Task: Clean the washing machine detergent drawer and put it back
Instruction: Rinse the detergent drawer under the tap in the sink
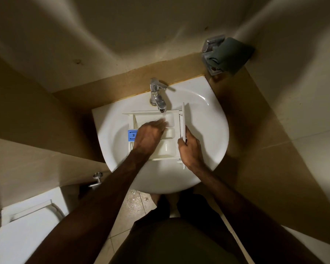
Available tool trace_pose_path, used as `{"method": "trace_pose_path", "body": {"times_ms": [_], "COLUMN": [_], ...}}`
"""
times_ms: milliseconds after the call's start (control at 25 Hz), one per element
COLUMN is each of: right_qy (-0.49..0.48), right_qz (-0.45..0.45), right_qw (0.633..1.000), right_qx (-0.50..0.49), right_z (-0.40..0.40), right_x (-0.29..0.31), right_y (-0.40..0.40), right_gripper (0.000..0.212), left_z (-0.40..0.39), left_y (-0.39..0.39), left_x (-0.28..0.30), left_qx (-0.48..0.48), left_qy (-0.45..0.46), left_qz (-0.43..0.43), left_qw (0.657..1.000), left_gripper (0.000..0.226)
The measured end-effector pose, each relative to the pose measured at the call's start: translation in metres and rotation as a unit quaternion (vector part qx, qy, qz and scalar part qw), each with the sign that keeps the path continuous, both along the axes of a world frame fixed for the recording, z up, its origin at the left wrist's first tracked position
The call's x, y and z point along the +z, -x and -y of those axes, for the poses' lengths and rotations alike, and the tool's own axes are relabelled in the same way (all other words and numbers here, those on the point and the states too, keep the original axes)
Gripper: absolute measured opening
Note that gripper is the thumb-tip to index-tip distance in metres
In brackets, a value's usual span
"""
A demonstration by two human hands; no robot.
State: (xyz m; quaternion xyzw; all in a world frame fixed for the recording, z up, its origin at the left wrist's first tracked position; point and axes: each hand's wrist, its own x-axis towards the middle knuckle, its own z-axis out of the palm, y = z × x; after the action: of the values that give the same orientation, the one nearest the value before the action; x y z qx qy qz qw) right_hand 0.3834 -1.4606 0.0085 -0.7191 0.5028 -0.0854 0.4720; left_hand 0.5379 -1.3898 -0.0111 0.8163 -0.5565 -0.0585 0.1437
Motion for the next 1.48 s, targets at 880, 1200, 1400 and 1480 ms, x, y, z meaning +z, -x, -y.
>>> {"method": "trace_pose_path", "body": {"times_ms": [880, 1200, 1400, 1480], "right_qy": [0.080, 0.090, 0.094, 0.087], "right_qz": [-0.005, -0.012, -0.014, -0.014], "right_qw": [0.997, 0.996, 0.995, 0.996], "right_qx": [0.022, 0.026, 0.022, 0.024], "right_z": [-0.005, -0.005, -0.003, -0.002], "right_x": [-0.015, -0.023, -0.023, -0.023], "right_y": [-0.001, 0.000, 0.000, 0.001], "right_gripper": [0.073, 0.070, 0.068, 0.069], "left_z": [-0.008, -0.015, 0.011, 0.003], "left_y": [-0.022, -0.002, 0.022, 0.015], "left_x": [-0.005, 0.002, 0.010, 0.001], "left_qx": [0.023, 0.079, 0.032, 0.004], "left_qy": [-0.024, -0.011, 0.019, -0.001], "left_qz": [0.088, 0.009, -0.075, -0.006], "left_qw": [0.996, 0.997, 0.997, 1.000], "left_gripper": [0.023, 0.025, 0.043, 0.048]}}
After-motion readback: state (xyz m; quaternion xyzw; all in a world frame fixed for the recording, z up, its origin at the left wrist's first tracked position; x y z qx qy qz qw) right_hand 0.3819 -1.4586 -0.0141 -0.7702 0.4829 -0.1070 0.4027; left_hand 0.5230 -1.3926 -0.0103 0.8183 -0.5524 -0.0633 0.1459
